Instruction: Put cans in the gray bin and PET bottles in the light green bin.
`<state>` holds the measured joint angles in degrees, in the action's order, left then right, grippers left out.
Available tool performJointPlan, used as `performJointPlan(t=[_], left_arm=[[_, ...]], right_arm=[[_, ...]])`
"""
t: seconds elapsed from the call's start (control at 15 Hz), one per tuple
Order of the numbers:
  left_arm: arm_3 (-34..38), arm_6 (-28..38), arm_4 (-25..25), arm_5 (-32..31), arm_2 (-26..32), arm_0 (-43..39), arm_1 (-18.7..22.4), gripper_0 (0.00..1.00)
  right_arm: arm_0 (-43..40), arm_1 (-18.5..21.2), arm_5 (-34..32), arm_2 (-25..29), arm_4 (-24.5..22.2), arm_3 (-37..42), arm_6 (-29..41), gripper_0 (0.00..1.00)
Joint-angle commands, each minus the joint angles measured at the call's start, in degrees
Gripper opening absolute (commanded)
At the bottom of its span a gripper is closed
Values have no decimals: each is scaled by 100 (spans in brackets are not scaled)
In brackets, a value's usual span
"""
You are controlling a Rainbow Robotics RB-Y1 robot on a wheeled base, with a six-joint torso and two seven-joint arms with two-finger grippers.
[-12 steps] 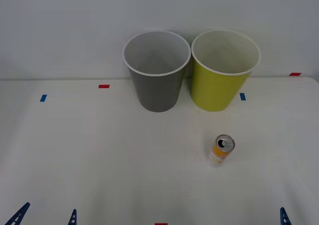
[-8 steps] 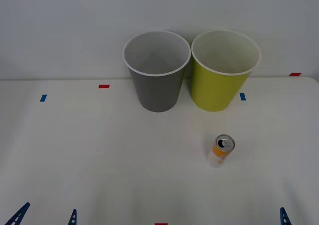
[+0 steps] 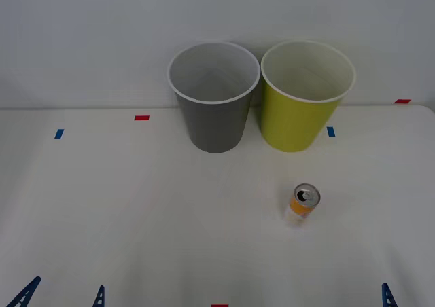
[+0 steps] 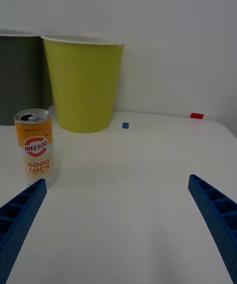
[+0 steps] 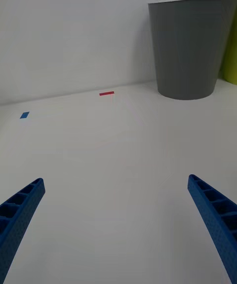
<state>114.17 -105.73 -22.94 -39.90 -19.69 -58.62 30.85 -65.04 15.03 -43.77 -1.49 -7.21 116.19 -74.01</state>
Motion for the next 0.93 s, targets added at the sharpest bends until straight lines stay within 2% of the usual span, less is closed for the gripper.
performJointPlan(t=[0.07, 0.93], left_arm=[[0, 0, 0, 0, 0, 0, 0, 100], [0, 0, 0, 0, 0, 0, 0, 100]], right_arm=[[0, 0, 0, 0, 0, 0, 0, 100], [0, 0, 0, 0, 0, 0, 0, 100]])
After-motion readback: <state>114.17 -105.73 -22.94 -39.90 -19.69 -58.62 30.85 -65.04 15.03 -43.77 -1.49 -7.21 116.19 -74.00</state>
